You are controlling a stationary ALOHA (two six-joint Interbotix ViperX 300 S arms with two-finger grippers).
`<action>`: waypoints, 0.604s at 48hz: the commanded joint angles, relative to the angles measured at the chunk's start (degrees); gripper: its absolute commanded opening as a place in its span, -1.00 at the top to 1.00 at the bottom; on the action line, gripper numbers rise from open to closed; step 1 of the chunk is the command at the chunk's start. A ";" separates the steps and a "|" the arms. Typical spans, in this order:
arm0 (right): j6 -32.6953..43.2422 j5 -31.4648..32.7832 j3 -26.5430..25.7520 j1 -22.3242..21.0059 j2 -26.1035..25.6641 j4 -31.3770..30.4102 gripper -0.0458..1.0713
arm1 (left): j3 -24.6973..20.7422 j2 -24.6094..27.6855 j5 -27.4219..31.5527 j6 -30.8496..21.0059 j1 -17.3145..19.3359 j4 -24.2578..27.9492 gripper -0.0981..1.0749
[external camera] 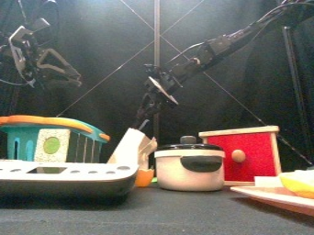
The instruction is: Pull out cleaver
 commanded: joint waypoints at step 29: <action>-0.62 1.85 -0.97 -0.44 -2.20 6.50 0.01 | -0.70 0.09 -0.26 0.09 0.53 0.00 -0.36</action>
